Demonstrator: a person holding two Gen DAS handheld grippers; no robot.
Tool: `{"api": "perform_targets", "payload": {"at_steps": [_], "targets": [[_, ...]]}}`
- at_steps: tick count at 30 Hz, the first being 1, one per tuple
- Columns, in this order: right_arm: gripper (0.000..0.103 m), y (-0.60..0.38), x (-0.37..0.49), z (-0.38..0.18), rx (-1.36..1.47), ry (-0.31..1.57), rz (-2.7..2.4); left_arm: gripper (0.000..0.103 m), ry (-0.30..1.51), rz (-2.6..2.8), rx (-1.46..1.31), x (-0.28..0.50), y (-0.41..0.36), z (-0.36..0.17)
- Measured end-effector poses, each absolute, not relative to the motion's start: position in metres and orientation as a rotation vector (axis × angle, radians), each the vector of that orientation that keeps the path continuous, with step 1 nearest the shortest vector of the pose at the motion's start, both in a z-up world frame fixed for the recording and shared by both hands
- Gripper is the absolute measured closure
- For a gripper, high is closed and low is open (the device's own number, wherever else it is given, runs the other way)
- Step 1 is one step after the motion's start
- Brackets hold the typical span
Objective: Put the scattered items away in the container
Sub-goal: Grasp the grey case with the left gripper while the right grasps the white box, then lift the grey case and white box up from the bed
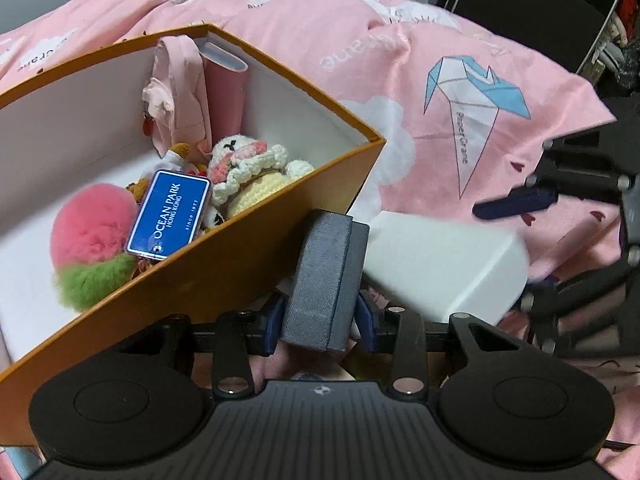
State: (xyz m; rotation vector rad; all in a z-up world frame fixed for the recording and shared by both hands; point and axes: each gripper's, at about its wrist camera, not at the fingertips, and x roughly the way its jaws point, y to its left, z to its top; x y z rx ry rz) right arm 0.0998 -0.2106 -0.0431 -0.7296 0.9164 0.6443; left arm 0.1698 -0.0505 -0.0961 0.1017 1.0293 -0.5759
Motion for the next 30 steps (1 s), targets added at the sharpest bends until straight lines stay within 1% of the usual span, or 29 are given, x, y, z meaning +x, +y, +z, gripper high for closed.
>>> {"api": "perform_targets", "payload": {"at_steps": [2, 9, 15, 18, 19, 20, 22, 24, 30], "targets": [[0.045, -0.206, 0.092, -0.043, -0.768, 0.893, 0.661, 0.060, 1.020, -0.579, 0.086, 0.167, -0.046, -0.090], [0.044, -0.198, 0.088, -0.043, -0.766, 0.862, 0.700, 0.061, 0.990, -0.511, 0.073, 0.147, -0.024, -0.071], [0.041, -0.185, 0.089, -0.043, -0.899, 0.820, 0.801, 0.064, 0.981, -0.428, 0.070, 0.130, 0.001, -0.059], [0.042, -0.175, 0.095, -0.039, -1.005, 0.807, 0.883, 0.065, 0.983, -0.400, 0.093, 0.122, 0.007, -0.058], [0.046, -0.172, 0.096, -0.037, -1.040, 0.798, 0.905, 0.065, 0.981, -0.389, 0.104, 0.120, 0.008, -0.057], [0.047, -0.168, 0.097, -0.035, -1.080, 0.785, 0.929, 0.065, 0.982, -0.379, 0.115, 0.118, 0.009, -0.057], [0.047, -0.160, 0.099, -0.037, -1.165, 0.758, 0.976, 0.065, 0.992, -0.362, 0.129, 0.117, 0.011, -0.058], [0.050, -0.154, 0.099, -0.044, -1.254, 0.736, 1.038, 0.065, 1.005, -0.355, 0.141, 0.117, 0.010, -0.060], [0.050, -0.137, 0.101, -0.071, -1.457, 0.669, 1.215, 0.065, 1.029, -0.327, 0.168, 0.117, 0.008, -0.066]]}}
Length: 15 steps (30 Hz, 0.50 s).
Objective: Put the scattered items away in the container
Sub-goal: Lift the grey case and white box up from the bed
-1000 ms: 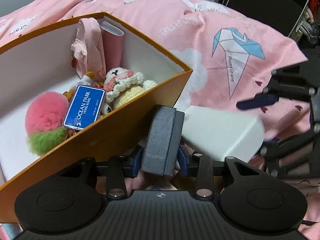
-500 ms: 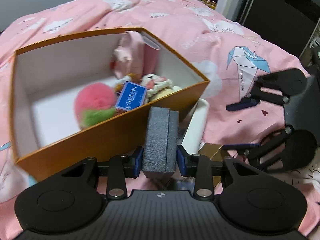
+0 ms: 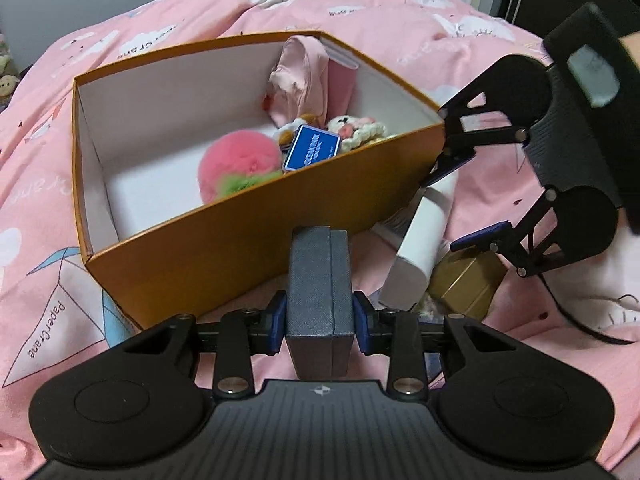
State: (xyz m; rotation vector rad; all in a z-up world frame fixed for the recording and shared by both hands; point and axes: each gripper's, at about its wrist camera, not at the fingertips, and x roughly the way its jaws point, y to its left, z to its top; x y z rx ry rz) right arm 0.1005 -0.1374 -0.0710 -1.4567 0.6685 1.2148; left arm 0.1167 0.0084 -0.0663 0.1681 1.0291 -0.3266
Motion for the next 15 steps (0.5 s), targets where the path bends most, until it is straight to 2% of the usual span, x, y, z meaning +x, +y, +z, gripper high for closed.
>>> {"api": "perform_targets", "payload": {"at_steps": [3, 4, 12, 15], "targets": [[0.051, -0.129, 0.103, -0.080, -1.503, 0.667, 1.258, 0.065, 1.043, -0.315, 0.144, 0.119, 0.012, -0.068], [0.053, -0.126, 0.105, -0.083, -1.508, 0.667, 1.275, 0.064, 1.046, -0.314, 0.138, 0.120, 0.013, -0.069], [0.052, -0.116, 0.106, -0.085, -1.484, 0.690, 1.311, 0.064, 1.054, -0.316, 0.106, 0.122, 0.017, -0.072], [0.054, -0.114, 0.103, -0.083, -1.486, 0.696, 1.278, 0.064, 1.050, -0.319, 0.099, 0.123, 0.019, -0.072]]}}
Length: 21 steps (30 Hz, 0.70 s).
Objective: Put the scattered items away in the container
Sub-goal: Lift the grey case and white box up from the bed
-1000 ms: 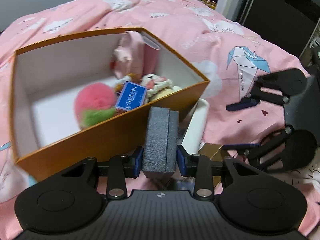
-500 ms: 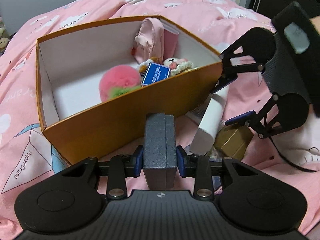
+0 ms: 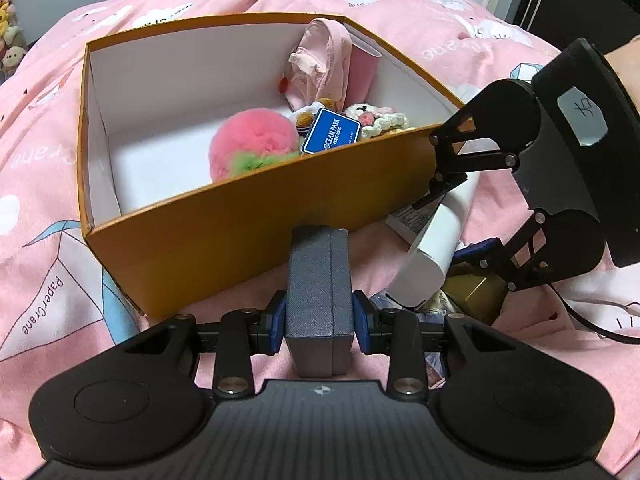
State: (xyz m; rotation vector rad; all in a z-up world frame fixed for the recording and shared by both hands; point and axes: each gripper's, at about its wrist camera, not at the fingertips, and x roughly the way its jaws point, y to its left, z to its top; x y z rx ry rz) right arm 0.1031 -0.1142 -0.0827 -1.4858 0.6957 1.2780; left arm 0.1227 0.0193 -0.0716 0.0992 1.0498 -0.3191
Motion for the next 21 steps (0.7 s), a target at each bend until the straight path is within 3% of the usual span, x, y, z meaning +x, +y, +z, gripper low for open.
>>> {"api": "perform_targets", "payload": {"at_steps": [5, 21], "targets": [[0.072, -0.114, 0.095, -0.071, -1.472, 0.681, 1.237, 0.064, 1.036, -0.317, 0.089, 0.121, 0.023, -0.069], [0.073, -0.106, 0.085, 0.006, -1.340, 0.525, 1.178, 0.065, 0.914, -0.307, -0.011, 0.092, 0.043, -0.032]]}}
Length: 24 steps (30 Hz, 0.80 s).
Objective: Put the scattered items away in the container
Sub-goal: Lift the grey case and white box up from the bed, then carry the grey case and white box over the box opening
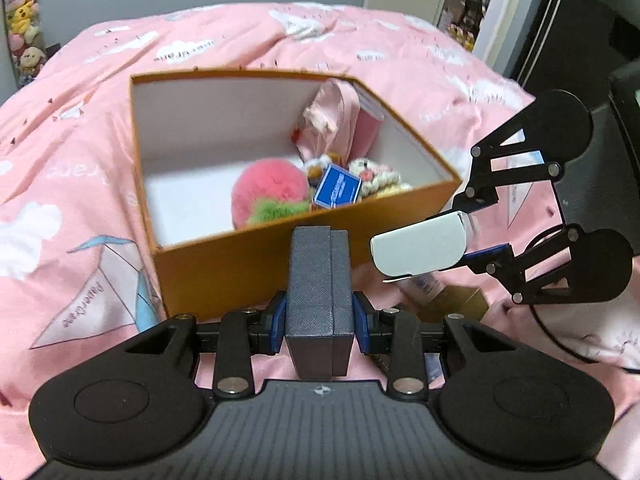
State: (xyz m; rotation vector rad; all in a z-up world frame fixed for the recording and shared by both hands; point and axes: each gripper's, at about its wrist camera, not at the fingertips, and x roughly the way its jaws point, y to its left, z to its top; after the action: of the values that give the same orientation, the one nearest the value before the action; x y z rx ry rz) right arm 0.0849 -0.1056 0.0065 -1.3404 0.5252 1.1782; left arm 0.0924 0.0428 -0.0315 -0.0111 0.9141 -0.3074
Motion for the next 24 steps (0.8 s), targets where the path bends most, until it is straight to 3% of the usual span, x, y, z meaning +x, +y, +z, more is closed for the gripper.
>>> {"api": "perform_targets", "payload": {"at_steps": [11, 24], "targets": [[0.073, -0.111, 0.083, 0.062, -1.265, 0.400, 1.160, 0.065, 0.821, -0.321, -0.034, 0.095, 0.055, 0.025], [0.073, -0.072, 0.149, 0.040, -1.194, 0.239, 1.050, 0.065, 0.734, -0.120, 0.021, 0.157, 0.072, 0.035]]}}
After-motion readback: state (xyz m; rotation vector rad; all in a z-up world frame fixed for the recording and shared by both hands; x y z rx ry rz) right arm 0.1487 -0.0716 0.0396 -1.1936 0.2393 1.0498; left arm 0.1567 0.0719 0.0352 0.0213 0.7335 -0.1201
